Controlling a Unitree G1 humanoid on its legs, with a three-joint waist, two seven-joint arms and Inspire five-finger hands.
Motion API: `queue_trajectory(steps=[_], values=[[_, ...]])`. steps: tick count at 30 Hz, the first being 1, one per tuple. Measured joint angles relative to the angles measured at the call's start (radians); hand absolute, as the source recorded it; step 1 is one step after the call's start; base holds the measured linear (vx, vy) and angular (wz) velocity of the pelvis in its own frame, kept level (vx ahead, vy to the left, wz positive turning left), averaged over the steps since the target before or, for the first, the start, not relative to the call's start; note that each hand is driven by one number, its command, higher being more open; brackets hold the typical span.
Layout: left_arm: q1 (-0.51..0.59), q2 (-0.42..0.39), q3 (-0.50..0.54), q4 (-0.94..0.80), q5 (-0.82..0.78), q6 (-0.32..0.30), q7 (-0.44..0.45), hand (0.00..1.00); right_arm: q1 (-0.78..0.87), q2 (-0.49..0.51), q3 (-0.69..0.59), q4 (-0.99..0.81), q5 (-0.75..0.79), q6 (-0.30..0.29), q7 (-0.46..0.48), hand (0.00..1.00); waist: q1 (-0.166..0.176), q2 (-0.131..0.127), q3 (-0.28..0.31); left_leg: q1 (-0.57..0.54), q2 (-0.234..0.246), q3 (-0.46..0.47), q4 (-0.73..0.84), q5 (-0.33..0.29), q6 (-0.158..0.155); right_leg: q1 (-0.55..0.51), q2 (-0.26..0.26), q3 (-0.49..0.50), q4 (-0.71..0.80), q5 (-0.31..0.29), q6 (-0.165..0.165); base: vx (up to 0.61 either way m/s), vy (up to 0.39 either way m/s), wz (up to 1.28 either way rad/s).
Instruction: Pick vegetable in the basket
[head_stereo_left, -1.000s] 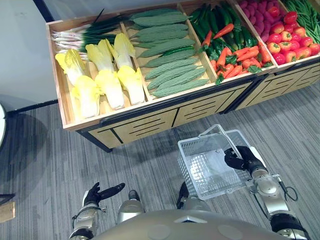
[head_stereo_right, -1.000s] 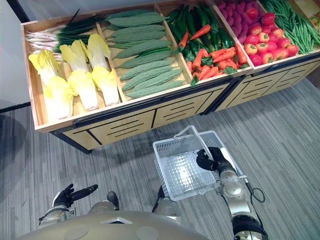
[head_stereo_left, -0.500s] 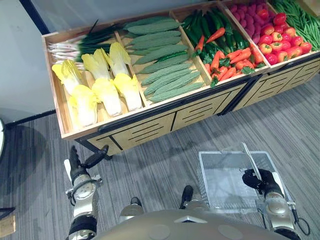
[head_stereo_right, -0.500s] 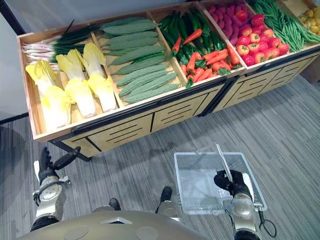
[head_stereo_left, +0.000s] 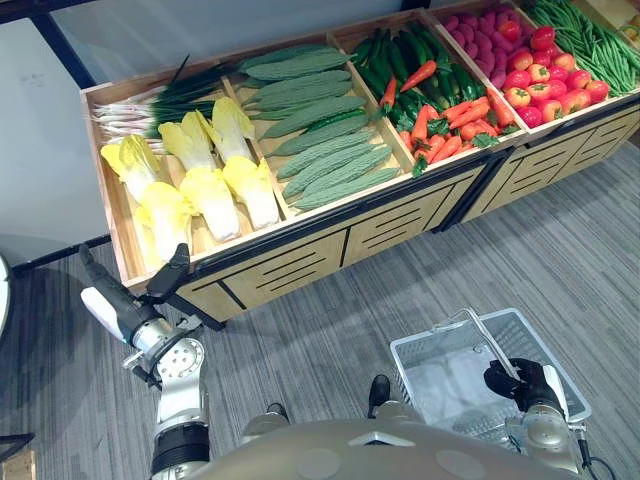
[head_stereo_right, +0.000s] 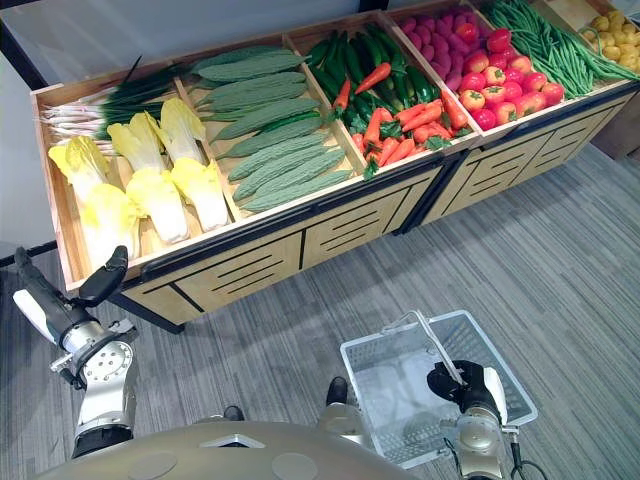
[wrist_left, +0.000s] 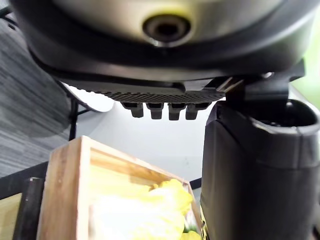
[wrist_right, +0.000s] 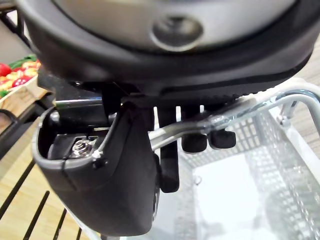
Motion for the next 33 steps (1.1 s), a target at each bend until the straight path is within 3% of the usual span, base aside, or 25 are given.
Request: queue_trajectory(steps=[11,20,33], values=[[-0.052,0.012,-0.024,-0.010,0.030,0.080,0.005,1.00,-0.002,0.000,0.049,0.000,-0.009,0.000,-0.001,0.00,-0.006,-0.017,-0.014,-0.004,-0.002,0.006,0.015,-0.002,-0.005,-0.011,0.000,0.025,0.002,-0.001,0.001,-0.01,-0.008,-0.04],[-0.166,0.075,0.009,0.167,0.028,0.138,0.016,1.00,-0.030,-0.006,0.089,-0.006,-0.040,0.000,0.000,0.00,-0.027,-0.030,-0.012,-0.003,-0.005,0.024,0.016,-0.002,0.003,-0.021,0.000,0.043,0.000,0.000,0.001,0.00,-0.006,-0.05],[-0.261,0.092,0.093,0.284,-0.017,0.181,0.058,1.00,-0.034,-0.013,0.132,-0.011,-0.044,0.000,0.000,0.00,-0.031,-0.043,-0.006,-0.009,-0.006,0.030,0.038,-0.020,0.004,-0.023,0.000,0.050,0.000,0.001,0.001,0.00,-0.001,-0.01]])
